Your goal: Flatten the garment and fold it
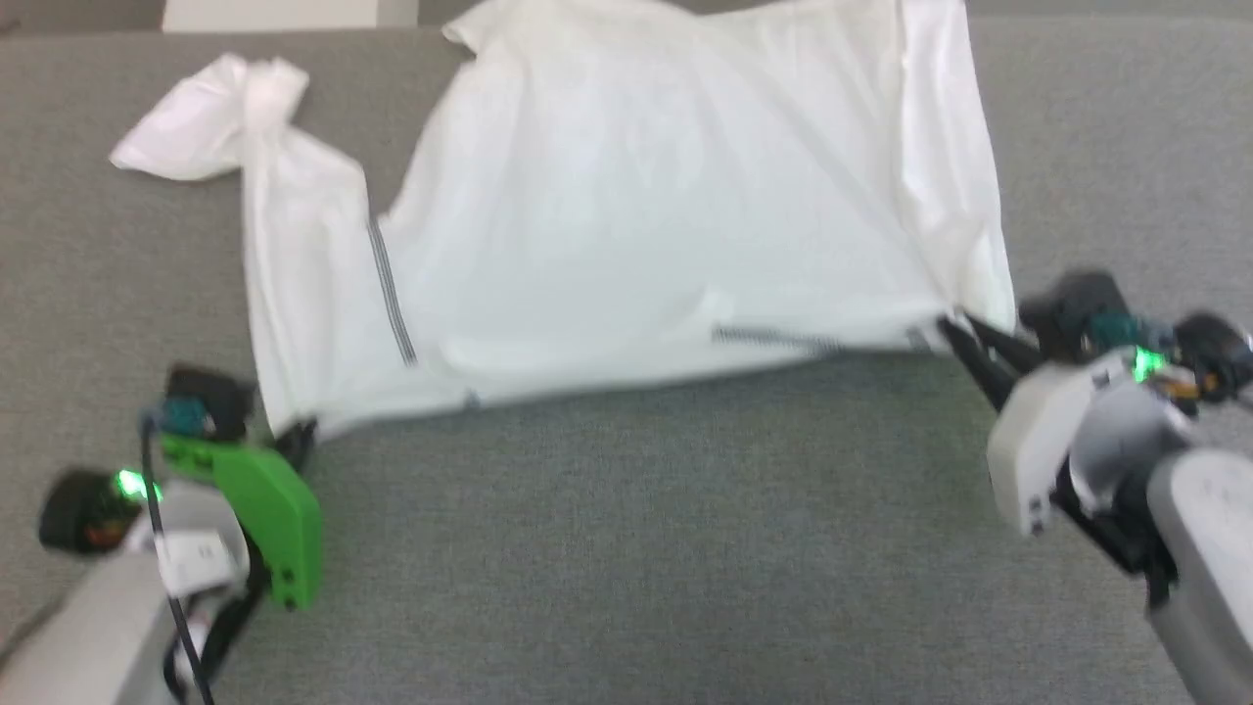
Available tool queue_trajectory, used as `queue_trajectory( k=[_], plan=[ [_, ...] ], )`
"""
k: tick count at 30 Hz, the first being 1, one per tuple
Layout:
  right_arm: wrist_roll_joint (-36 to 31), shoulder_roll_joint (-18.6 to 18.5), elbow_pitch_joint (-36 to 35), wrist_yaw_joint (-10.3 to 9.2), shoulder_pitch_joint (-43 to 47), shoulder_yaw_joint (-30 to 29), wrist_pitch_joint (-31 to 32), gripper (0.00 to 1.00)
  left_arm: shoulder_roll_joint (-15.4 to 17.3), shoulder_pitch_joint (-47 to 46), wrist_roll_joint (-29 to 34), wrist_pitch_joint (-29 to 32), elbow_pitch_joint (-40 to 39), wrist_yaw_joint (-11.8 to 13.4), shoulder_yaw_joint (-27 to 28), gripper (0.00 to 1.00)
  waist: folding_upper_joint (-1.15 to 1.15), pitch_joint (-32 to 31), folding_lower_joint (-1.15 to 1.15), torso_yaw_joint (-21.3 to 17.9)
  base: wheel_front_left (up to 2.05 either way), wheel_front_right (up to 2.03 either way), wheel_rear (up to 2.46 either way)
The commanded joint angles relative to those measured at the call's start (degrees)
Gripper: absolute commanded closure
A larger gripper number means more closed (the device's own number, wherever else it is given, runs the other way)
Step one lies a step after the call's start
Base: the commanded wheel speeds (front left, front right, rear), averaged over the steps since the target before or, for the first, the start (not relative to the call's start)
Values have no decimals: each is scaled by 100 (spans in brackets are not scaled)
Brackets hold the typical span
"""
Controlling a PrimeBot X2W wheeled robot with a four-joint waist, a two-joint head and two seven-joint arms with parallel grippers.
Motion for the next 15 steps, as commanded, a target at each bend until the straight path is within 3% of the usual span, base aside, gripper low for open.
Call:
queue_trajectory(
  k=[1,9,15],
  plan=[
    [-28,-72,-192,-56,338,-174,107,100,89,363,-133,98,-142,129,12,100,0,-582,1,39,0,0,0],
    [-196,217,-1110,-56,1930,-916,406,100,127,1828,-575,460,-940,614,-73,100,0,-987,1,30,0,0,0],
    [-323,586,-1218,-56,2697,-1283,538,100,185,2587,-777,751,-1246,858,-217,100,0,-1080,1,54,0,0,0]
  ],
)
